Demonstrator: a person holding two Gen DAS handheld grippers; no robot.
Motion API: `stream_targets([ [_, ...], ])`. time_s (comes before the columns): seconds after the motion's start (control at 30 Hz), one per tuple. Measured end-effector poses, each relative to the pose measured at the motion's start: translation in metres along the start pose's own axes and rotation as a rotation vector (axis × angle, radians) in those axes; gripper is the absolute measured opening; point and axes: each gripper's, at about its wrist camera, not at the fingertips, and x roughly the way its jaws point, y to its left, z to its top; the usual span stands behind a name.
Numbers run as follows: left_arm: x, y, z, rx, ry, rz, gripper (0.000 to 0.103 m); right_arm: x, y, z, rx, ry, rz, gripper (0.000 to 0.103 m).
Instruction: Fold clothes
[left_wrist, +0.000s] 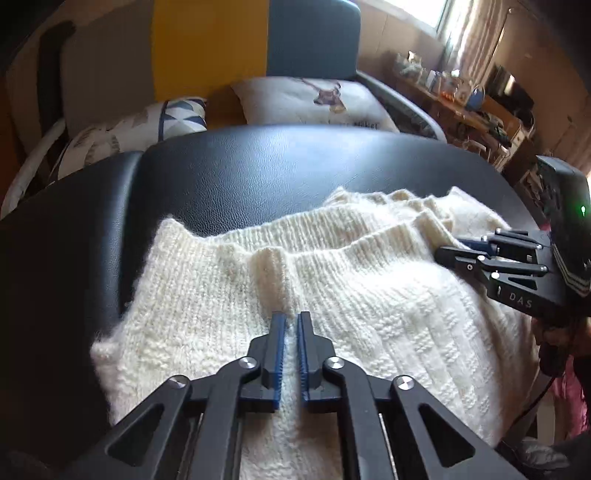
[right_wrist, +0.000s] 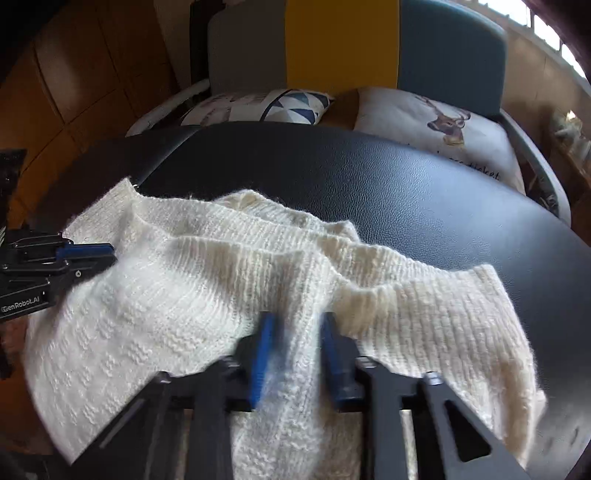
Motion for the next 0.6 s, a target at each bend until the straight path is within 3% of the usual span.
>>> stream_targets([
  [0.1,-0.026,0.005,0.006,-0.071,-0.144,-0.044,0.003,-0.022,0.004,0.001,-0.001,-0.074,-0.026,0.010],
  [0.2,-0.028,0.007,0.020,-0.097,-0.230,-0.020,0.003,-0.040,0.006,0.016,-0.019,-0.159,-0.099,0.007],
  [0.33,0.025,0.003,0.036,-0.104,-0.149,0.036,0.006,-0.008,-0.005,0.017,0.058,-0.096,-0.147,0.008],
  [0.4,0.052,0.008,0.032,-0.110,-0.078,0.056,0.006,0.014,-0.011,0.011,0.113,-0.049,-0.141,0.017],
  [0.47,0.048,0.007,0.027,-0.102,-0.078,0.052,0.006,0.014,-0.012,0.005,0.148,-0.082,-0.131,0.018],
  [0.6,0.035,0.002,0.011,-0.091,-0.080,0.047,0.006,0.009,-0.010,-0.005,0.174,-0.053,-0.081,0.018],
])
